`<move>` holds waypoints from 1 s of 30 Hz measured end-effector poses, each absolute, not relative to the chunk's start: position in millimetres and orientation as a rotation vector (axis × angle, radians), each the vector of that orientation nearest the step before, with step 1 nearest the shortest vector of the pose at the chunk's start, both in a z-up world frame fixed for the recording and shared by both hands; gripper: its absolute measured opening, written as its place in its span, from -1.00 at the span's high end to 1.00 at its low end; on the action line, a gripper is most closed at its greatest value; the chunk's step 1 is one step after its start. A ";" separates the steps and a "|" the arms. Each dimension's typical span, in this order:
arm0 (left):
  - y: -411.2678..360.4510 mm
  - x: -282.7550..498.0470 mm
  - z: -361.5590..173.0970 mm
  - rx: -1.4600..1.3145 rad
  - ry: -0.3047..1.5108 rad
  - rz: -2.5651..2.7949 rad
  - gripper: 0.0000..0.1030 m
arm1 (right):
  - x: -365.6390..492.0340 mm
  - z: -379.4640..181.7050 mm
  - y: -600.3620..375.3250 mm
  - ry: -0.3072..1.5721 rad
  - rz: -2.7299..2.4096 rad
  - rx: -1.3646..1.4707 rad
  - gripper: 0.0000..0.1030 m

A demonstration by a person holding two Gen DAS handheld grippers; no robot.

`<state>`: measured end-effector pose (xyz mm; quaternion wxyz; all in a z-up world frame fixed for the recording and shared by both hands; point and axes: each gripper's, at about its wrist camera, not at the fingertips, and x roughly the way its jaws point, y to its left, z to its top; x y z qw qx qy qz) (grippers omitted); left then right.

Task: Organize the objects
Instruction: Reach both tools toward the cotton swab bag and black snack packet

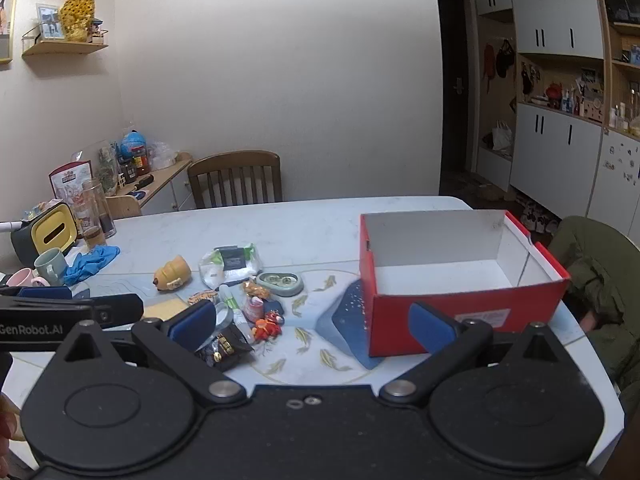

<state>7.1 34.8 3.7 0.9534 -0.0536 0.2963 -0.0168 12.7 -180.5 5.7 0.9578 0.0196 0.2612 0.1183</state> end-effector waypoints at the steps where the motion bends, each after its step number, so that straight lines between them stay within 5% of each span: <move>1: 36.7 7.9 3.4 -0.110 0.603 -0.034 -1.00 | 13.4 6.1 -178.0 0.529 0.244 0.038 -0.99; 30: 127.3 80.0 -58.2 0.009 0.700 -0.062 -0.99 | 89.7 -51.6 -89.8 0.714 0.352 -0.114 -0.91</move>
